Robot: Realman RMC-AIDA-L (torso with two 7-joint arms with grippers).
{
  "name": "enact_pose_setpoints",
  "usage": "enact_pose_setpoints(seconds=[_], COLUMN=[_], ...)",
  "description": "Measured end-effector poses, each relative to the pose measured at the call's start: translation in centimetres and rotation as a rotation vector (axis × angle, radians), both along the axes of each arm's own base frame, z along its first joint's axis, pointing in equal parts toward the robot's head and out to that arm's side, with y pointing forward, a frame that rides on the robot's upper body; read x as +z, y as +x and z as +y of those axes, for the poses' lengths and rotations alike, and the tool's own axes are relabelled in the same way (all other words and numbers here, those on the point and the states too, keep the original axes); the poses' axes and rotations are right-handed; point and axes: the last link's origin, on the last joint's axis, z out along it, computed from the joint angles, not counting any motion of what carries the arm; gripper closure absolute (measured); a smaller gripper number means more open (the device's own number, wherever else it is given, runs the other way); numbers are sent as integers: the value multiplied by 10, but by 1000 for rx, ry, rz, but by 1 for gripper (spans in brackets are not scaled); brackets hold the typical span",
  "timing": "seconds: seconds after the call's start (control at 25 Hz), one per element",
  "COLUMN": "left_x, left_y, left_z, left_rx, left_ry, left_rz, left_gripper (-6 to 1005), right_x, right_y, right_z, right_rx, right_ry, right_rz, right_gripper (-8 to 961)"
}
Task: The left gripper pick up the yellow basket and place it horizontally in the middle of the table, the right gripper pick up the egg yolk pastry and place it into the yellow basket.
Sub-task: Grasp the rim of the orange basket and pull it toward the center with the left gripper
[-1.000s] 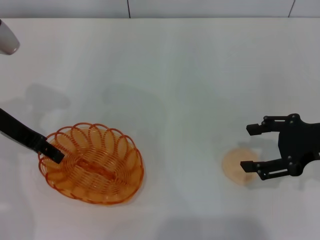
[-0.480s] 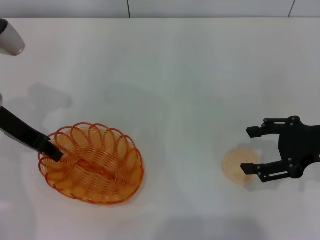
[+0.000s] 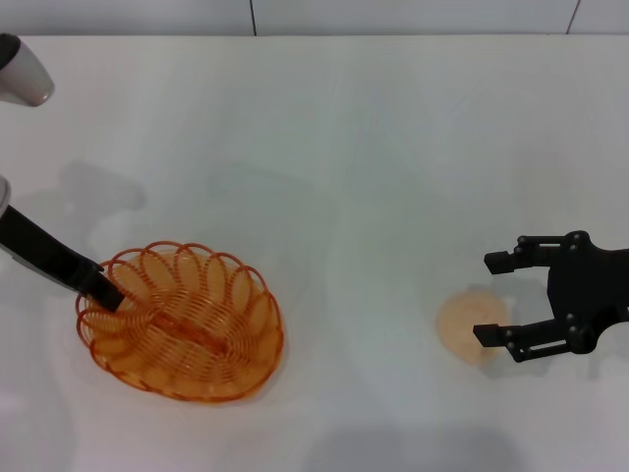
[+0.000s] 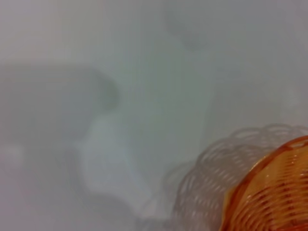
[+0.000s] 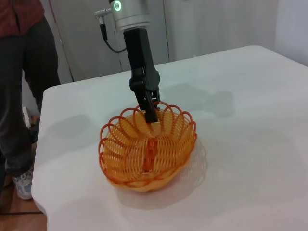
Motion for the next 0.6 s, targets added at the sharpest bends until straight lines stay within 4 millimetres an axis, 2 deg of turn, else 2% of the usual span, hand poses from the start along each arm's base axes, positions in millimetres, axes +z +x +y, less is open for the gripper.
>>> enact_pose_setpoints(seconds=[0.6], left_x=[-3], left_y=[2], left_z=[0], left_rx=[-21], left_ry=[-32], left_rz=[15], left_gripper=[883], right_x=[1], right_y=[1], right_z=[-1], right_rx=[2], right_ry=[-3], right_rz=[1], right_gripper=[118])
